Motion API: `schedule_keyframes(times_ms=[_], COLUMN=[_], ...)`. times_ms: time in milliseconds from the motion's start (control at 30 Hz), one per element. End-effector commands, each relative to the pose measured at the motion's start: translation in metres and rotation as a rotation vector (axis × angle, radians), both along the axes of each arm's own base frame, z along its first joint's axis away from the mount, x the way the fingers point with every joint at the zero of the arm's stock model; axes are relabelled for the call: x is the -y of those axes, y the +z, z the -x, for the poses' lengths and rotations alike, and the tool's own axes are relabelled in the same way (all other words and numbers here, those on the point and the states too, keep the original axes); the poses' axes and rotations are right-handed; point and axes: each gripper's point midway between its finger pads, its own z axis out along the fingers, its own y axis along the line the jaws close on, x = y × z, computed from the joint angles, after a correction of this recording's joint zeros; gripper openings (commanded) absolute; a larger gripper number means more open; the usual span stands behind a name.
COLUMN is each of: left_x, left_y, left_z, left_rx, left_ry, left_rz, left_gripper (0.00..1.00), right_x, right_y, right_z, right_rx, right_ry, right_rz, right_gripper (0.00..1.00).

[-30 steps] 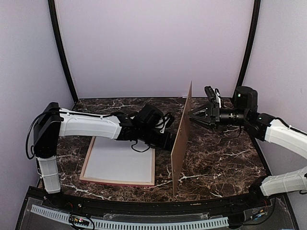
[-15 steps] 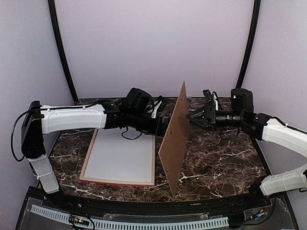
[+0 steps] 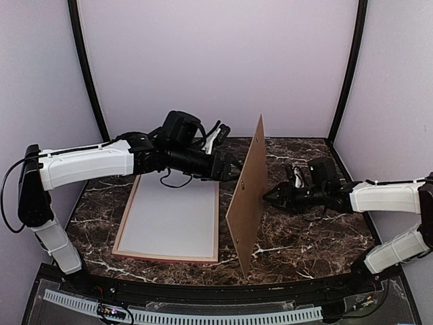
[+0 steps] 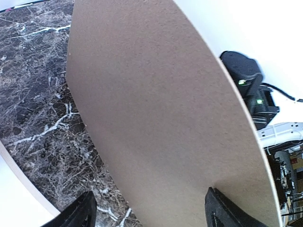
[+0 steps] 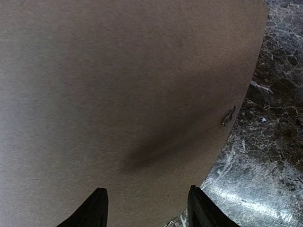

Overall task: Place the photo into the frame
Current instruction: Pass from the right arm to the left

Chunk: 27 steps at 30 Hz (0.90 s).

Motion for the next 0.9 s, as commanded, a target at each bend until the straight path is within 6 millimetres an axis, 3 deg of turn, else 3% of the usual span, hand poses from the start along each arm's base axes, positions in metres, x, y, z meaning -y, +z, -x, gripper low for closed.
schedule_keyframes(times_ms=[0, 333, 533, 867], left_x=[-0.002, -0.006, -0.008, -0.003], left_y=[0.05, 0.081, 0.093, 0.078], left_z=[0.01, 0.017, 0.019, 0.013], left_rx=[0.024, 0.027, 0.041, 0.014], left_ry=[-0.035, -0.043, -0.043, -0.035], left_rz=[0.11, 0.181, 0.202, 0.158], left_gripper=[0.8, 0.78, 0.78, 0.75], right_x=[-0.003, -0.01, -0.012, -0.013], right_y=[-0.006, -0.049, -0.058, -0.061], right_z=[-0.013, -0.012, -0.013, -0.013], right_rx=[0.032, -0.042, -0.056, -0.06], right_ry=[-0.029, 0.003, 0.012, 0.017], right_rz=[-0.032, -0.029, -0.029, -0.03], right_gripper=[0.58, 0.57, 0.57, 0.57])
